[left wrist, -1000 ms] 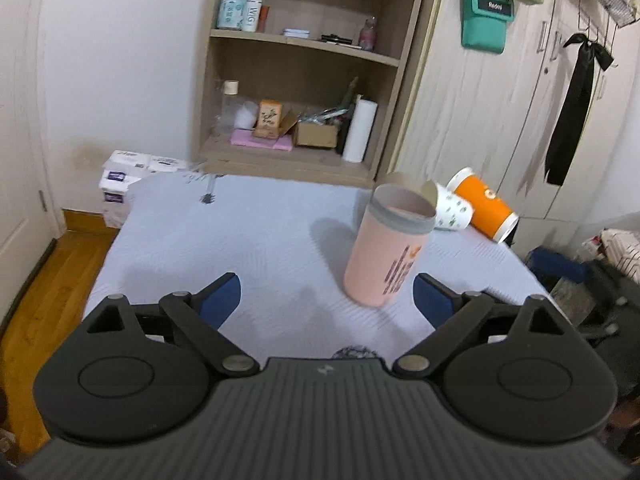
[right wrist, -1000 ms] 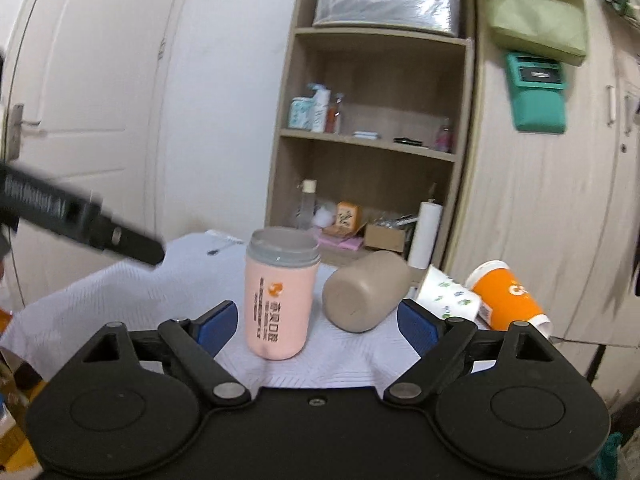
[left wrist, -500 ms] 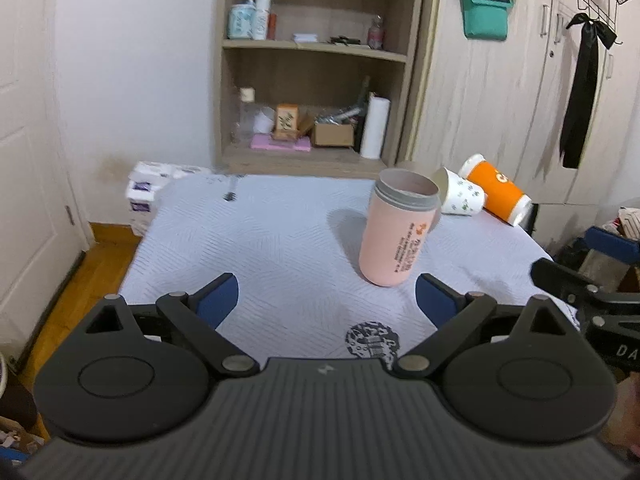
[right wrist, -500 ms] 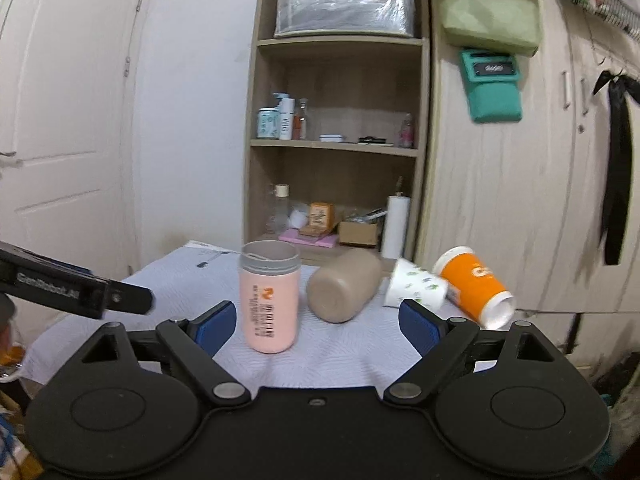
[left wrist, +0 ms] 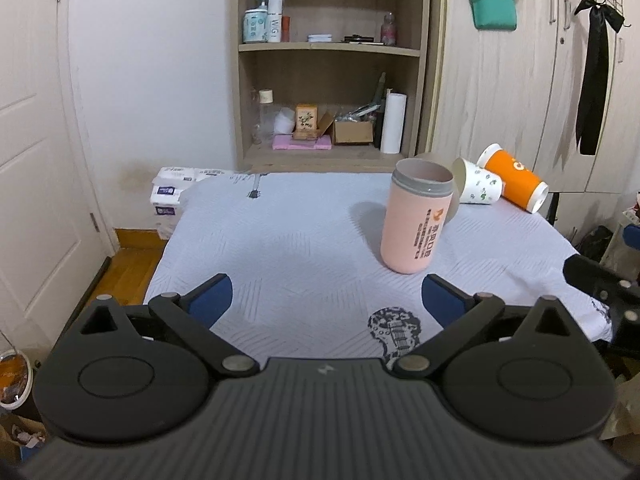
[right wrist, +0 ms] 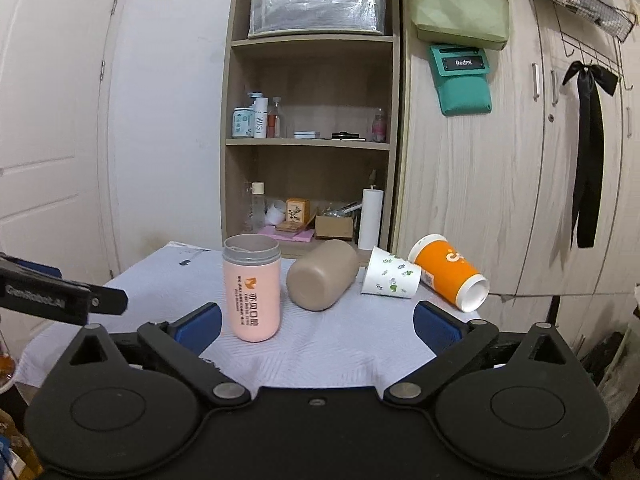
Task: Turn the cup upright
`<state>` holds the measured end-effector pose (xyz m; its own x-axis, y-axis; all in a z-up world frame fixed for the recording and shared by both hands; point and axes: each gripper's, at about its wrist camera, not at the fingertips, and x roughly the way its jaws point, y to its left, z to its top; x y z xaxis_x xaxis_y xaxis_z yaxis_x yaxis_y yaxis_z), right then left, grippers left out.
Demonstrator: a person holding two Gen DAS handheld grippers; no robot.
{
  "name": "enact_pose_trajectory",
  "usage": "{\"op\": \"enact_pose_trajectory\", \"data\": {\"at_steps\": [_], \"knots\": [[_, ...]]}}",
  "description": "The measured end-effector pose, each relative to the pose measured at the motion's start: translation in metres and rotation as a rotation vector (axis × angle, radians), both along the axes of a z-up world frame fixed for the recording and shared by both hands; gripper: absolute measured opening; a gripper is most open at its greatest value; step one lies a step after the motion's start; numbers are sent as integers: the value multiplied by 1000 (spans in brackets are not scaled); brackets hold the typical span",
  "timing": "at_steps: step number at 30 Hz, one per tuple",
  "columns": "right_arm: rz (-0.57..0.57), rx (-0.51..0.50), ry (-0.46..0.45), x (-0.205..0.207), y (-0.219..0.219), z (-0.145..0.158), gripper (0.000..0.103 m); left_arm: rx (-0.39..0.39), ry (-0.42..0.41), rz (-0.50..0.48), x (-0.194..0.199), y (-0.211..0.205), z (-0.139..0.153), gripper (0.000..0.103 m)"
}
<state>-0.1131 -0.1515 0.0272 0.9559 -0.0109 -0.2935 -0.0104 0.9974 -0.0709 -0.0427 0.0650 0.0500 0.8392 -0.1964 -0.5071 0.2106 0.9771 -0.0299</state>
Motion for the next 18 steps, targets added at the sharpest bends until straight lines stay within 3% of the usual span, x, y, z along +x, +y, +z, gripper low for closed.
{"op": "enact_pose_trajectory", "data": {"at_steps": [11,18], "knots": [[-53,11,30,3,2,1,103,-29,12,8,-5,7,2,103],[-64,2,33,5,4,3,103,-8,25,14,-5,6,1,103]]}}
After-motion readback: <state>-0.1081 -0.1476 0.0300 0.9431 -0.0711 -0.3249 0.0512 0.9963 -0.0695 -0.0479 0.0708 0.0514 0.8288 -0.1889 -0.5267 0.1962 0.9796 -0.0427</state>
